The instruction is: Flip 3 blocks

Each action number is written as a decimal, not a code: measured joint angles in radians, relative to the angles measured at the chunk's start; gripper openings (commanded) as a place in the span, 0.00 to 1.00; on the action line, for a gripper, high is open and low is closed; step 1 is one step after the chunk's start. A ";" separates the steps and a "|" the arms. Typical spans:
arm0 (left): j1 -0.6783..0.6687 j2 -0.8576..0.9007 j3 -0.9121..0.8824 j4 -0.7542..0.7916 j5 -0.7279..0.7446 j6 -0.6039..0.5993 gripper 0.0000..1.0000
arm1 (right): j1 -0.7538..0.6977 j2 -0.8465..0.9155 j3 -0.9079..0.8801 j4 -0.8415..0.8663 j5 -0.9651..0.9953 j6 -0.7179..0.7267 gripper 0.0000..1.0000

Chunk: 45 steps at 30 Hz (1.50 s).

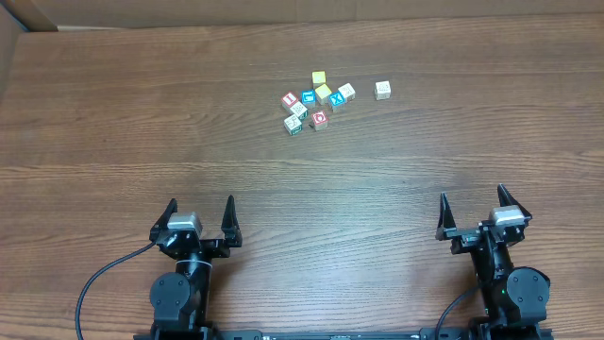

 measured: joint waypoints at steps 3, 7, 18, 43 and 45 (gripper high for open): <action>0.000 0.000 0.000 0.000 0.000 0.000 1.00 | 0.000 0.000 0.000 0.000 0.000 0.000 1.00; 0.000 0.000 0.000 0.000 0.000 0.000 1.00 | 0.000 0.000 0.000 0.000 0.000 0.000 1.00; 0.000 0.000 0.000 0.000 0.000 0.000 1.00 | 0.000 0.000 0.000 0.000 0.000 0.000 1.00; 0.000 0.000 0.000 -0.001 0.001 0.000 1.00 | 0.000 0.105 0.325 -0.246 -0.087 0.240 1.00; 0.000 0.000 0.000 -0.002 0.001 0.000 1.00 | 0.000 0.188 0.461 -0.306 -0.095 0.244 1.00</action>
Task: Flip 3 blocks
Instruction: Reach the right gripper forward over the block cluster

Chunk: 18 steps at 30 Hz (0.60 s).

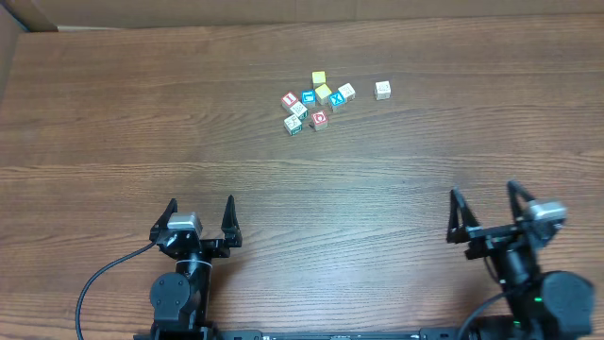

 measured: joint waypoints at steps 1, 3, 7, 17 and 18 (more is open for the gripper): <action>0.000 0.000 0.000 0.000 0.000 0.000 1.00 | 0.000 0.053 0.067 -0.037 -0.009 0.001 1.00; 0.000 0.000 0.000 0.000 0.000 0.000 1.00 | 0.000 0.181 0.200 -0.120 -0.035 0.003 1.00; 0.000 0.000 0.000 0.001 0.002 0.000 1.00 | 0.000 0.445 0.416 -0.299 -0.095 0.003 1.00; 0.000 0.000 0.000 0.000 0.003 0.000 1.00 | 0.000 1.121 1.048 -0.761 -0.275 0.007 1.00; 0.000 0.000 0.000 0.000 0.003 0.000 1.00 | 0.000 1.153 1.075 -0.764 -0.293 0.007 1.00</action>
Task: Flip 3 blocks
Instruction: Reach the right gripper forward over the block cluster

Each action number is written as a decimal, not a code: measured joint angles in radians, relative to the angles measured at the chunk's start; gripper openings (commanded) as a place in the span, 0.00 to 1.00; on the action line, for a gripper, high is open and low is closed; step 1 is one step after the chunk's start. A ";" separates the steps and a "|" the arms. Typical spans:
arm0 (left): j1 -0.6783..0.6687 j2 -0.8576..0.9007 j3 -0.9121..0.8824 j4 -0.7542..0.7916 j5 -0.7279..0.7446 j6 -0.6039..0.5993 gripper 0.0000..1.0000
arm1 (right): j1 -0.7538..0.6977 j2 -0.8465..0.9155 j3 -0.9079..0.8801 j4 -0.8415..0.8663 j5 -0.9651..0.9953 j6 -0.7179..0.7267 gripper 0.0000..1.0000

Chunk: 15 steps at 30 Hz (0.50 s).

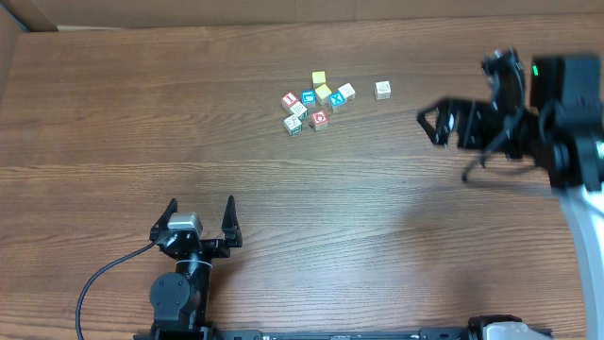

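Observation:
Several small lettered cube blocks (316,102) lie bunched together at the far middle of the wooden table (142,113). A single block (382,90) sits apart just to their right. My right gripper (430,127) hangs raised over the table to the right of that single block, pointing left toward it. It is motion-blurred, and its fingers look open with nothing between them. Near the table's front edge, my left gripper (200,204) rests open and empty, far from the blocks.
A cardboard box corner (24,14) shows at the far left edge. The right arm's body (557,104) and its white link (580,227) cover the right side of the table.
My right arm has moved from its rest place at the near right edge to the far right, its gripper now close to the single block. The left arm and all blocks are unchanged.
Both grippers first rested open at the near edge with the blocks untouched. Then the right arm had shifted slightly right and risen a little. Now it is extended at the far right, next to the single block.

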 measured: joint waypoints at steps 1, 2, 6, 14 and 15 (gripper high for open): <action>0.000 0.000 0.000 0.000 0.000 0.000 1.00 | 0.000 0.051 0.032 0.007 -0.033 0.001 1.00; 0.000 0.000 0.000 0.000 0.000 0.000 1.00 | 0.000 0.081 0.044 0.016 -0.062 0.003 1.00; 0.000 0.000 0.000 0.000 0.000 0.000 1.00 | 0.021 0.197 0.051 0.027 -0.153 0.042 0.86; 0.000 0.000 0.000 0.000 0.000 0.000 1.00 | 0.299 0.352 0.051 0.177 0.101 0.162 0.88; 0.000 0.000 0.000 0.000 0.000 0.000 1.00 | 0.347 0.375 0.051 0.214 0.151 0.179 0.90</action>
